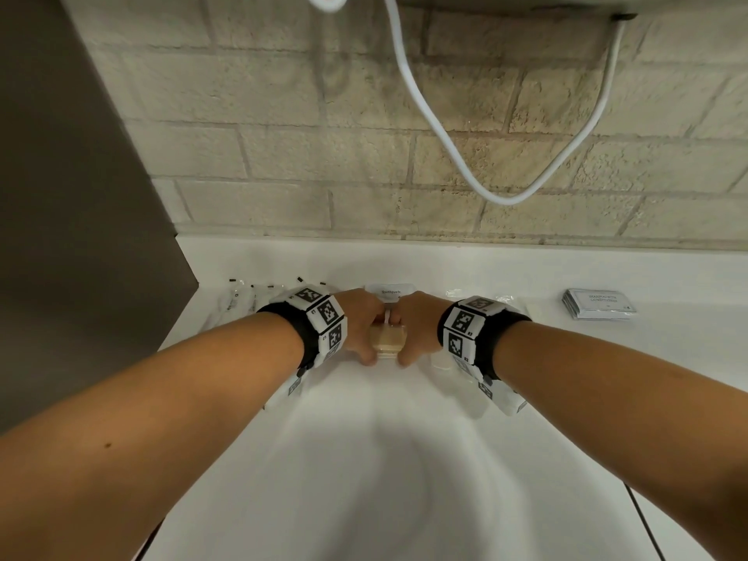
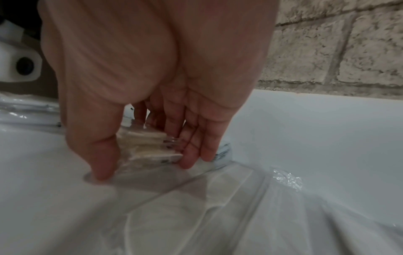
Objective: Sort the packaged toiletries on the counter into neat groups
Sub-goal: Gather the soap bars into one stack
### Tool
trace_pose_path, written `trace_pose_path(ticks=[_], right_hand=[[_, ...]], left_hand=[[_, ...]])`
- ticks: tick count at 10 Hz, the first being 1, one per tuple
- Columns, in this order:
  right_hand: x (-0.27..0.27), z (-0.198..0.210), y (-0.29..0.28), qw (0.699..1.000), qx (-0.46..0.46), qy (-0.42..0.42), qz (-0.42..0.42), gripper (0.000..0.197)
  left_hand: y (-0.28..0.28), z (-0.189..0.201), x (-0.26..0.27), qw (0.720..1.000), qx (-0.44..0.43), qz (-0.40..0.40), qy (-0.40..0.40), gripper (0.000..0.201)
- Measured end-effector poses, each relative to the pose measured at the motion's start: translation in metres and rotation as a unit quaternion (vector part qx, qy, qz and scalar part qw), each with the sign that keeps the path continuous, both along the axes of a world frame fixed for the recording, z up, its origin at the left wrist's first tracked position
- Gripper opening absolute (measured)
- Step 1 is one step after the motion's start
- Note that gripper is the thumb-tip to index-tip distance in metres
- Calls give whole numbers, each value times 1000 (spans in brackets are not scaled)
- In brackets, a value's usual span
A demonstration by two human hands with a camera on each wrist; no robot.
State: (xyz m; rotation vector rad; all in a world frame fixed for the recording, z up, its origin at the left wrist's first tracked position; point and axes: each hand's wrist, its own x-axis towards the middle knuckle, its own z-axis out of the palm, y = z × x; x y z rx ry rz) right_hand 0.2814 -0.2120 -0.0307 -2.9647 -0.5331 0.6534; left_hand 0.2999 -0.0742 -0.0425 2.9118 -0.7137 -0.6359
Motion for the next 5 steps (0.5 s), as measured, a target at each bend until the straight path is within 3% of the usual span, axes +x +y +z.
trace_pose_path(ticks=[1, 2, 3, 4, 5], right_hand=[[1, -1, 0, 1000, -2, 5, -12, 53], [1, -1, -1, 1000, -2, 8, -17, 60], [-3, 5, -5, 999, 3, 18, -27, 86], [-12, 15, -11, 998, 36, 10, -40, 95], [-34, 33, -16, 997, 57, -12, -42, 92]], left_hand=[[1, 0, -1, 1000, -6, 11, 7, 44], [3, -3, 0, 1000, -7, 10, 13, 56], [6, 5, -6, 999, -7, 34, 10, 81], [12, 11, -12, 998, -34, 59, -7, 91], [12, 33, -31, 997, -39, 71, -20, 97]])
